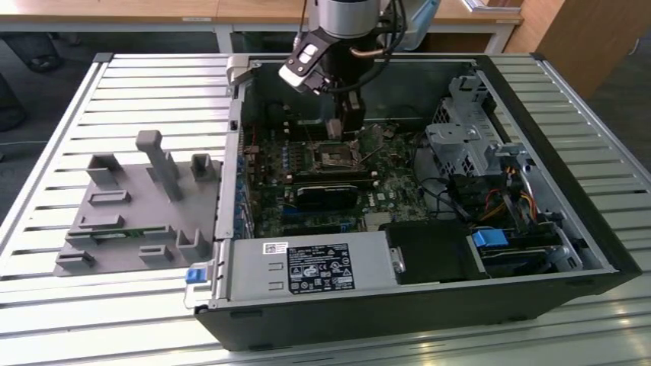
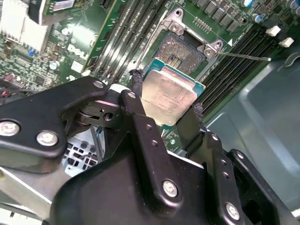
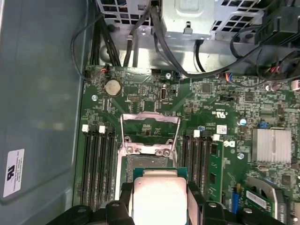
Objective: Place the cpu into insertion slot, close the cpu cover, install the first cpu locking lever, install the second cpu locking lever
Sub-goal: 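Place the cpu into insertion slot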
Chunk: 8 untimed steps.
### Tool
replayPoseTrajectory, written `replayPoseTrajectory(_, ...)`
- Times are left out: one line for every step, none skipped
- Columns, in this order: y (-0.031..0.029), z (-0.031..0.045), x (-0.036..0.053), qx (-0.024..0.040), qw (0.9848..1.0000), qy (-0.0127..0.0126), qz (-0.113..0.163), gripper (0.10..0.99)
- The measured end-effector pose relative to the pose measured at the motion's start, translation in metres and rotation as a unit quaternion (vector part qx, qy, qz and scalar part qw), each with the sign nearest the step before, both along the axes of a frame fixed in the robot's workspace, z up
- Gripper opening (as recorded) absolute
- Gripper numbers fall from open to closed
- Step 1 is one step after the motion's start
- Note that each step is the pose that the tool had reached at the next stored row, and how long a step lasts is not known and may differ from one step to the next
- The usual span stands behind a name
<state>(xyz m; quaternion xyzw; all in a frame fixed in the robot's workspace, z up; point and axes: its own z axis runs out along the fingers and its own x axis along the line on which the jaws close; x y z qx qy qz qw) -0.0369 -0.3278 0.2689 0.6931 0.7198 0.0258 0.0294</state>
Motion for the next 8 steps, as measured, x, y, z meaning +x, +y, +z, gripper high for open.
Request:
replayPoseTrajectory(0.0008, -0.0018, -0.0001, -0.0001, 1.0, 0.0, 0.0, 0.541)
replayPoseTrajectory(0.0013, -0.0035, -0.0002, -0.0001, 1.0, 0.0001, 0.0, 0.541)
replayPoseTrajectory(0.0017, -0.0052, -0.0004, -0.0001, 1.0, 0.0001, 0.0, 0.541)
replayPoseTrajectory(0.002, -0.0068, -0.0006, -0.0001, 1.0, 0.0001, -0.001, 0.541)
replayPoseTrajectory(0.0021, -0.0083, -0.0007, 0.0, 1.0, 0.0, -0.001, 0.541)
replayPoseTrajectory(0.0021, -0.0094, -0.0008, 0.0, 1.0, 0.0, -0.001, 0.541)
replayPoseTrajectory(0.0021, -0.0104, -0.0008, 0.0, 1.0, 0.0, -0.001, 0.541)
replayPoseTrajectory(0.0021, -0.0111, -0.0008, 0.0, 1.0, 0.0, -0.001, 0.541)
